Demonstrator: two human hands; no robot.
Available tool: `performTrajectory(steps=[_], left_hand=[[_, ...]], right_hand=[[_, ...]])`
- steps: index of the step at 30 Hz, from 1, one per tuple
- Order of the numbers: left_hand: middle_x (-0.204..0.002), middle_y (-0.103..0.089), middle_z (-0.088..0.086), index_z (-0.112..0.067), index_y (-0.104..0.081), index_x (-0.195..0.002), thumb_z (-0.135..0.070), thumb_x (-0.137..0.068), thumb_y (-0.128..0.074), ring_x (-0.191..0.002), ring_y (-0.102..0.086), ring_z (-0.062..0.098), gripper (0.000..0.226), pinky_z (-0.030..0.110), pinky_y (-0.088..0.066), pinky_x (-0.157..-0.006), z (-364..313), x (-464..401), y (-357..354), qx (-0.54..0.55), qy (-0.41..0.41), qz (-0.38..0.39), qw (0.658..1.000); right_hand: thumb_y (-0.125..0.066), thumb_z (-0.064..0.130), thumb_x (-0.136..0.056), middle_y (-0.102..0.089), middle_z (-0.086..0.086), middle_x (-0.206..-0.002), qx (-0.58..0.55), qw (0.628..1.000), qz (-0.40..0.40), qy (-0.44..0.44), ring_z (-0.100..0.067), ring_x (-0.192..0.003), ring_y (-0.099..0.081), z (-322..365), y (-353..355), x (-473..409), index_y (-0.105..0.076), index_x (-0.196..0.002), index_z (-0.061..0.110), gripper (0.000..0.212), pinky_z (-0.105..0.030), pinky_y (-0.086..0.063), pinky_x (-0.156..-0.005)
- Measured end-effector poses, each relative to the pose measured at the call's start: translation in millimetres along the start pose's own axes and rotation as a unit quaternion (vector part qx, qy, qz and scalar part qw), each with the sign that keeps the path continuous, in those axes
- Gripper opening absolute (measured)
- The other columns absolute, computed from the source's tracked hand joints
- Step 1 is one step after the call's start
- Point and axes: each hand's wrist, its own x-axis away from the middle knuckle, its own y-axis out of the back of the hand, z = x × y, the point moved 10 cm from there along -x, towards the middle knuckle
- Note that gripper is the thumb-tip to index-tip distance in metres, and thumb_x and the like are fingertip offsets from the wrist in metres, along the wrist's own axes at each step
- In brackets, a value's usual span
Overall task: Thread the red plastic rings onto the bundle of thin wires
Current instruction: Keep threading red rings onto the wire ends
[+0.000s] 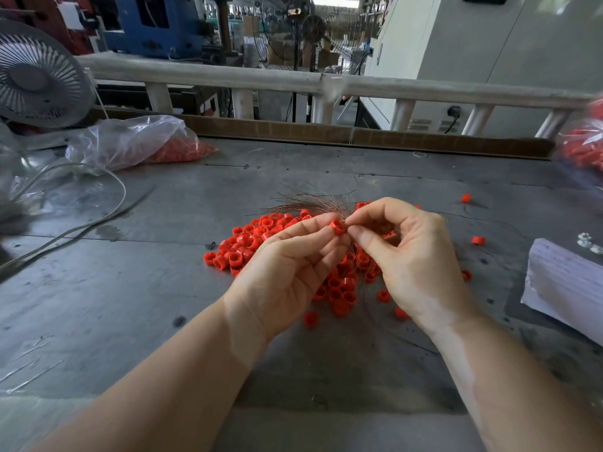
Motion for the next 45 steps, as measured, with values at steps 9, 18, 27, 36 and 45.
performTrajectory(steps=[9, 18, 27, 36, 45], left_hand=[[-0.075, -0.066, 0.007, -0.005, -0.063, -0.094, 0.001, -0.069, -0.054, -0.065, -0.065, 0.012, 0.027, 0.02, -0.057, -0.066, 0.3, 0.1, -2.2, 0.012, 0.003, 0.019, 1.0], [-0.075, -0.068, 0.003, -0.009, -0.067, -0.093, -0.001, -0.071, -0.058, -0.064, -0.065, 0.009, 0.026, 0.021, -0.056, -0.068, 0.3, -0.7, -0.3, 0.005, -0.001, 0.027, 1.0], [-0.072, -0.067, 0.007, -0.006, -0.073, -0.083, -0.001, -0.069, -0.057, -0.065, -0.068, 0.012, 0.022, 0.023, -0.058, -0.067, 1.7, 1.2, -4.4, 0.02, 0.011, 0.031, 0.999], [-0.075, -0.066, 0.009, -0.004, -0.069, -0.083, 0.003, -0.069, -0.051, -0.065, -0.067, 0.015, 0.024, 0.025, -0.057, -0.069, -0.5, 2.9, -9.4, 0.041, 0.01, 0.046, 0.998], [-0.078, -0.068, 0.011, -0.004, -0.07, -0.083, 0.003, -0.07, -0.054, -0.069, -0.068, 0.016, 0.022, 0.024, -0.057, -0.071, -1.9, 1.6, -7.7, 0.039, -0.002, 0.043, 0.998]], right_hand=[[-0.065, 0.002, -0.084, -0.065, 0.012, -0.069, -0.003, 1.0, 0.011, 0.002, 0.006, -0.063, -0.056, 2.0, -3.6, 0.5, -0.066, -0.077, 0.02, 0.019, -0.003, -0.037, -0.062], [-0.066, -0.002, -0.082, -0.065, 0.019, -0.067, -0.032, 0.999, 0.005, -0.006, 0.006, -0.066, -0.059, 2.2, -1.2, 0.6, -0.066, -0.076, 0.022, 0.024, -0.004, -0.039, -0.061], [-0.065, -0.003, -0.083, -0.064, 0.013, -0.068, -0.022, 1.0, -0.002, 0.006, 0.007, -0.063, -0.056, 9.1, 1.3, 1.2, -0.066, -0.077, 0.018, 0.021, -0.003, -0.039, -0.061], [-0.065, -0.005, -0.082, -0.063, 0.012, -0.068, -0.013, 1.0, 0.001, 0.013, 0.008, -0.057, -0.053, 14.9, -0.2, 2.5, -0.067, -0.078, 0.011, 0.017, -0.003, -0.037, -0.058], [-0.065, -0.002, -0.084, -0.064, 0.011, -0.07, 0.001, 1.0, -0.005, 0.005, 0.007, -0.06, -0.054, 12.5, 1.9, 2.1, -0.067, -0.08, 0.013, 0.015, -0.004, -0.038, -0.06]])
